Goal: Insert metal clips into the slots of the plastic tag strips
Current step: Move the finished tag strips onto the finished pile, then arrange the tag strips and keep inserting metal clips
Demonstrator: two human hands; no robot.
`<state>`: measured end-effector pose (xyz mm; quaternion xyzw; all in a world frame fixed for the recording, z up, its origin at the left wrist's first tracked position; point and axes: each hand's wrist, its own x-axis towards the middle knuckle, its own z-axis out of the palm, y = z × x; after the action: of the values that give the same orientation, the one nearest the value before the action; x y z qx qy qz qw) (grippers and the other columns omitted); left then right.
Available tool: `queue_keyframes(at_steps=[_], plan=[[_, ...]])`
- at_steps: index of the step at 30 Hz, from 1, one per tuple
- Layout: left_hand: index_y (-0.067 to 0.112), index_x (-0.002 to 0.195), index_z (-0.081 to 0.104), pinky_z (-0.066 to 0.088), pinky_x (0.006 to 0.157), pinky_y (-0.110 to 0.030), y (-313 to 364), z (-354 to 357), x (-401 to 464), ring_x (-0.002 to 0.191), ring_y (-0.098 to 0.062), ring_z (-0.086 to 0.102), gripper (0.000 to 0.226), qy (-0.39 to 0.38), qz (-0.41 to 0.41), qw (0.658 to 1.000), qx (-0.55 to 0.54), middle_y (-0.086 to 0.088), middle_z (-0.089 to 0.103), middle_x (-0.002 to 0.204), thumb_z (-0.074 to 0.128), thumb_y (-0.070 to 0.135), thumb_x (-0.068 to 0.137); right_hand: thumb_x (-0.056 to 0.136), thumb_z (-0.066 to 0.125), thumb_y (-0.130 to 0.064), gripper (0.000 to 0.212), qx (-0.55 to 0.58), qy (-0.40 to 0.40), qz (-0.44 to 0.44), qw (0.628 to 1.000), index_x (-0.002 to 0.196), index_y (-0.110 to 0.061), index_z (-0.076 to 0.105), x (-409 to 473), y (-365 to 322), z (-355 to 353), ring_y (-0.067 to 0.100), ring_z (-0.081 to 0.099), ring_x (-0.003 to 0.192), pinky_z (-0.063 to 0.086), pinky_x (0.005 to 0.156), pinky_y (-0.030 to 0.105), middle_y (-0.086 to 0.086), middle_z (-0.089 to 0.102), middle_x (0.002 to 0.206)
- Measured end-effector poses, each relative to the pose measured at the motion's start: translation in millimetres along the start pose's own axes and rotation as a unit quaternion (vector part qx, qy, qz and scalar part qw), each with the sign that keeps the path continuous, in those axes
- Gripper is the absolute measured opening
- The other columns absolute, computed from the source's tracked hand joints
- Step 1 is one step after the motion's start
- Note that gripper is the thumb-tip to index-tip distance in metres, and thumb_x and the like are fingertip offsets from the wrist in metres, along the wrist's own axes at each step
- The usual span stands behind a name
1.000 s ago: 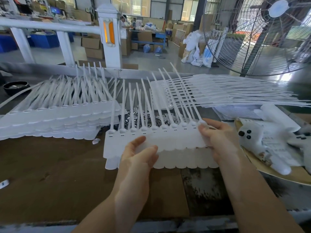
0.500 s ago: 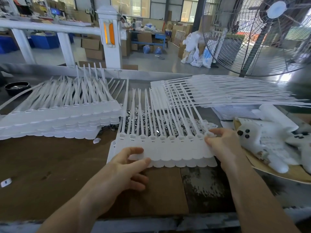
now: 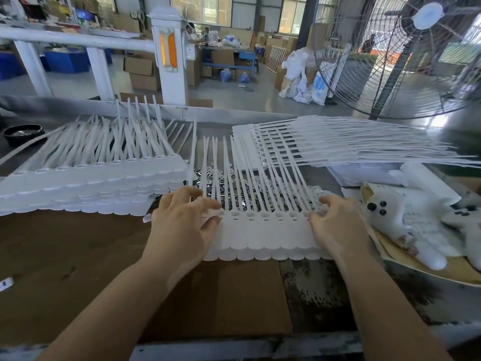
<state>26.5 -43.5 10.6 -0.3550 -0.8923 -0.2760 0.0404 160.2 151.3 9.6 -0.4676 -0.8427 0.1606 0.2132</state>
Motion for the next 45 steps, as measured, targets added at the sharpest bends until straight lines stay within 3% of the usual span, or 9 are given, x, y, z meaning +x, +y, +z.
queue_keyframes(at_steps=[3, 6, 9, 16, 25, 32, 38, 45], plan=[[0.039, 0.142, 0.031, 0.011, 0.115, -0.042, -2, 8, 8, 0.143, -0.027, 0.01, 0.05, -0.06, -0.054, 0.997, 0.013, 0.001, 0.012, 0.156, 0.041, 0.048, 0.094, 0.089, 0.058, -0.019, 0.037, 0.029, 0.036, -0.083, 0.995, 0.125, -0.02, 0.055, -7, -16, 4, 0.021, 0.043, 0.121, 0.031, 0.102, 0.033, 0.005, 0.049, 0.128], [0.031, 0.144, 0.03, 0.012, 0.115, -0.04, 1, 15, 11, 0.143, -0.028, 0.009, 0.053, -0.087, -0.077, 0.992, -0.039, -0.003, 0.006, 0.157, 0.04, 0.047, 0.095, 0.09, 0.058, -0.017, 0.035, 0.037, 0.027, -0.165, 0.985, 0.124, -0.02, 0.056, -12, -31, 13, 0.015, 0.042, 0.117, 0.028, 0.098, 0.023, 0.001, 0.05, 0.125], [0.027, 0.141, 0.037, 0.014, 0.114, -0.037, 4, 19, 13, 0.143, -0.026, 0.01, 0.047, -0.088, -0.075, 0.992, -0.056, -0.003, 0.008, 0.156, 0.041, 0.042, 0.096, 0.09, 0.058, -0.016, 0.034, 0.043, 0.006, -0.216, 0.975, 0.123, -0.019, 0.058, -14, -41, 21, 0.013, 0.042, 0.116, 0.025, 0.097, 0.018, 0.0, 0.052, 0.124], [0.02, 0.129, 0.05, 0.029, 0.106, -0.032, -2, 19, 22, 0.129, -0.023, 0.035, 0.034, -0.034, -0.069, 0.992, -0.095, -0.003, 0.031, 0.139, 0.047, 0.026, 0.096, 0.095, 0.048, -0.026, 0.03, 0.007, -0.019, -0.246, 0.969, 0.123, -0.027, 0.059, -16, -51, 38, 0.015, 0.046, 0.114, 0.034, 0.099, 0.031, -0.005, 0.058, 0.121], [0.016, 0.124, 0.055, 0.037, 0.097, -0.029, -10, 22, 40, 0.116, -0.023, 0.048, 0.031, -0.02, -0.088, 0.991, -0.097, -0.005, 0.043, 0.127, 0.047, 0.012, 0.095, 0.095, 0.047, -0.027, 0.023, -0.012, 0.002, -0.273, 0.962, 0.105, -0.024, 0.067, -14, -51, 39, 0.012, 0.05, 0.101, 0.033, 0.091, 0.025, -0.006, 0.064, 0.104], [0.019, 0.122, 0.055, 0.038, 0.101, -0.044, -12, 21, 41, 0.119, -0.024, 0.044, 0.03, -0.022, -0.085, 0.994, -0.071, -0.005, 0.045, 0.124, 0.046, 0.012, 0.094, 0.094, 0.047, -0.023, 0.021, -0.011, 0.006, -0.276, 0.961, 0.1, -0.019, 0.067, -9, -55, 44, 0.011, 0.05, 0.09, 0.029, 0.075, 0.017, -0.003, 0.061, 0.096], [0.019, 0.117, 0.057, 0.037, 0.1, -0.041, -15, 25, 36, 0.116, -0.02, 0.045, 0.024, 0.01, -0.065, 0.995, -0.078, -0.001, 0.046, 0.12, 0.046, 0.017, 0.096, 0.087, 0.058, -0.013, 0.009, 0.03, 0.065, -0.273, 0.959, 0.085, -0.01, 0.067, -17, -53, 51, 0.017, 0.053, 0.075, 0.032, 0.07, 0.022, 0.002, 0.061, 0.08], [0.02, 0.119, 0.061, 0.04, 0.09, -0.031, -18, 21, 49, 0.11, -0.024, 0.049, 0.027, -0.005, -0.061, 0.997, -0.042, -0.005, 0.049, 0.119, 0.051, 0.023, 0.095, 0.089, 0.055, -0.016, 0.011, 0.044, 0.06, -0.273, 0.959, 0.086, -0.012, 0.066, -15, -52, 54, 0.009, 0.041, 0.075, 0.03, 0.071, 0.021, 0.0, 0.061, 0.083]])
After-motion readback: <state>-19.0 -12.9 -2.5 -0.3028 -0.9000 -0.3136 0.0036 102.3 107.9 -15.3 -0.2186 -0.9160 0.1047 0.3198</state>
